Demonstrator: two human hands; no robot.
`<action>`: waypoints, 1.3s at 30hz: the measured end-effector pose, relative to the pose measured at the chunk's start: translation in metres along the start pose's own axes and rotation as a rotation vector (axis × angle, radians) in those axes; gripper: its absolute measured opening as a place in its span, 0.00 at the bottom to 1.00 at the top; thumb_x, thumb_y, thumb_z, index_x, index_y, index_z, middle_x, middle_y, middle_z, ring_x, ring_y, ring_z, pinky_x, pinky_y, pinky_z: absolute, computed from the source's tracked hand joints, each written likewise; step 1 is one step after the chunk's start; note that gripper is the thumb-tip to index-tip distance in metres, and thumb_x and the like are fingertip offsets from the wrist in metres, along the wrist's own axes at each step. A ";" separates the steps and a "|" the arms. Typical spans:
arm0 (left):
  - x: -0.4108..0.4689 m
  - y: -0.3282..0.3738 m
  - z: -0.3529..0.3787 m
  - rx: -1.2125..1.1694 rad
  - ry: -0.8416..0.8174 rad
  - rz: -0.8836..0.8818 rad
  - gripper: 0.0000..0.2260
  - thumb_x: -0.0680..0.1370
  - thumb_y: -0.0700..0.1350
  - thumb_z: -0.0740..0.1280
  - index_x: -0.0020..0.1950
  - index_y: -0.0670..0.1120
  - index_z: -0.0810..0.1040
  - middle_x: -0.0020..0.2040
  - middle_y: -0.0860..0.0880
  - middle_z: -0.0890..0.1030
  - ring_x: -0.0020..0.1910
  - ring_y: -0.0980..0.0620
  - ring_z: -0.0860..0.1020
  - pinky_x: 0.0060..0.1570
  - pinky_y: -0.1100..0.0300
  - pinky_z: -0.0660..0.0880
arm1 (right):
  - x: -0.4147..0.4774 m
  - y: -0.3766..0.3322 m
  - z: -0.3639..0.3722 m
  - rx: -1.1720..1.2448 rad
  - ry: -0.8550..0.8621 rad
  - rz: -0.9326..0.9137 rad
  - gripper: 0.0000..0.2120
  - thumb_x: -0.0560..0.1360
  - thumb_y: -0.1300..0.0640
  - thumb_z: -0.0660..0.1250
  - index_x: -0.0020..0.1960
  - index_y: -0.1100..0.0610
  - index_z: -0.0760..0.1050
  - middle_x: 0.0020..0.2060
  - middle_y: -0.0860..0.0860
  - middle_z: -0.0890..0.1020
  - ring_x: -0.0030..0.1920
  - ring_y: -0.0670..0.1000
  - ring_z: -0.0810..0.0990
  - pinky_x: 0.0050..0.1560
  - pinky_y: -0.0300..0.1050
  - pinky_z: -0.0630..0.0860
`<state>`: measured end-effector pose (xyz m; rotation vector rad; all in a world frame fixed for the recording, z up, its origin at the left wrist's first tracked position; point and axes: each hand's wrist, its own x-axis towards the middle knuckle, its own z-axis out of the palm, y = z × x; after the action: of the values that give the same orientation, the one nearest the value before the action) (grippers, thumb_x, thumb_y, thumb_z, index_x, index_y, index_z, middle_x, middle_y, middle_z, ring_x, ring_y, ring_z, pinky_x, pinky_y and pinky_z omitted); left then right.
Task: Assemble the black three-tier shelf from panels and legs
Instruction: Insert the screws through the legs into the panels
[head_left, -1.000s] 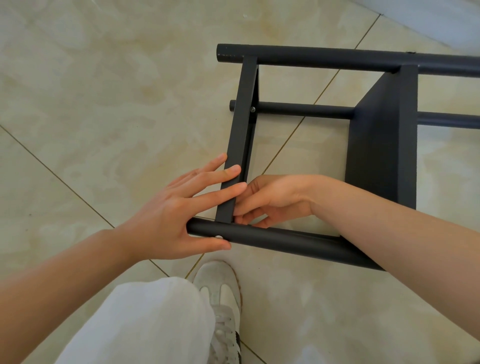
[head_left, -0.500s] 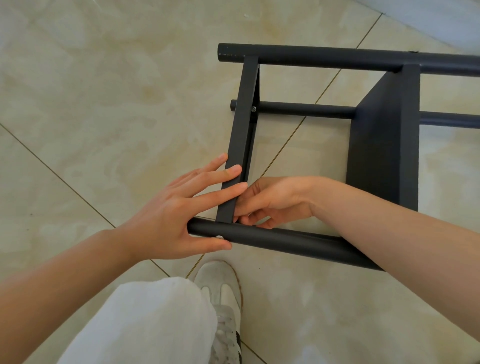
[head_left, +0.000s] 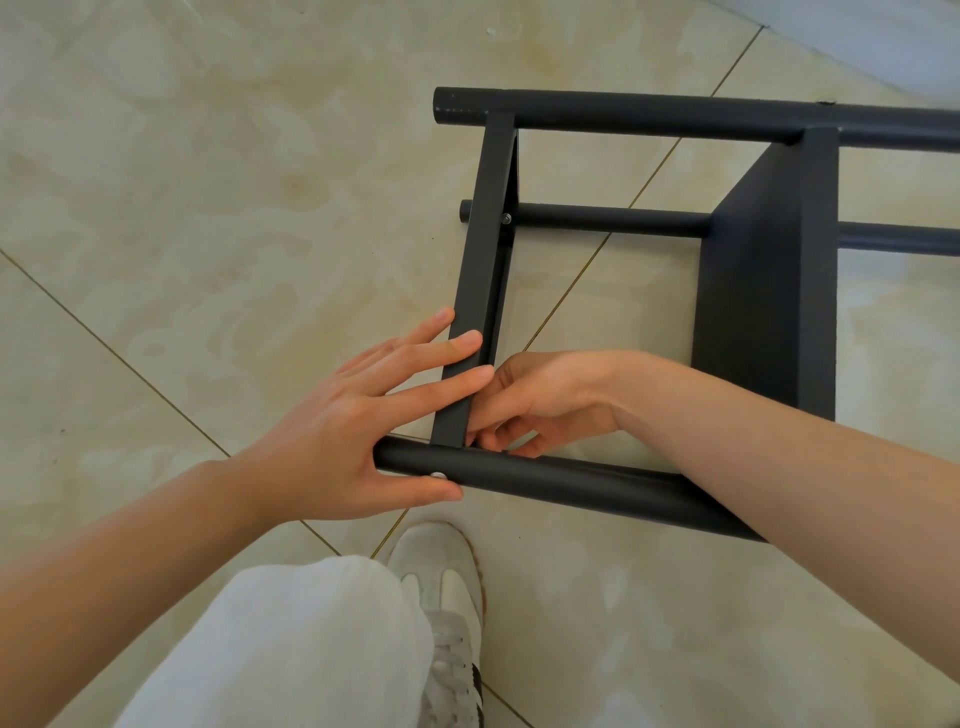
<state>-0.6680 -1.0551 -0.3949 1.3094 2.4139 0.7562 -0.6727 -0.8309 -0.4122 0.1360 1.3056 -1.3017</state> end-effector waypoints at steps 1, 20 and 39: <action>0.000 0.000 0.000 -0.001 0.001 0.002 0.34 0.75 0.60 0.71 0.76 0.46 0.68 0.79 0.47 0.65 0.81 0.46 0.55 0.77 0.54 0.60 | 0.001 0.000 0.001 0.004 0.006 0.005 0.06 0.78 0.57 0.68 0.49 0.58 0.82 0.39 0.53 0.81 0.50 0.53 0.78 0.65 0.53 0.74; 0.000 -0.001 0.002 -0.008 0.017 0.013 0.34 0.76 0.60 0.71 0.76 0.46 0.68 0.79 0.47 0.65 0.81 0.45 0.56 0.78 0.54 0.59 | 0.005 0.001 0.001 0.061 0.021 -0.008 0.04 0.77 0.60 0.69 0.48 0.58 0.82 0.40 0.53 0.80 0.47 0.52 0.76 0.59 0.50 0.77; 0.000 0.001 0.002 -0.021 0.018 0.002 0.33 0.75 0.59 0.71 0.76 0.46 0.68 0.79 0.47 0.65 0.81 0.46 0.56 0.77 0.53 0.60 | 0.001 0.003 -0.001 0.068 -0.017 -0.056 0.06 0.77 0.61 0.68 0.44 0.56 0.83 0.38 0.52 0.81 0.45 0.51 0.76 0.52 0.46 0.77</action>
<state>-0.6667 -1.0541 -0.3959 1.3024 2.4126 0.7955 -0.6718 -0.8297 -0.4152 0.1365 1.2591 -1.3932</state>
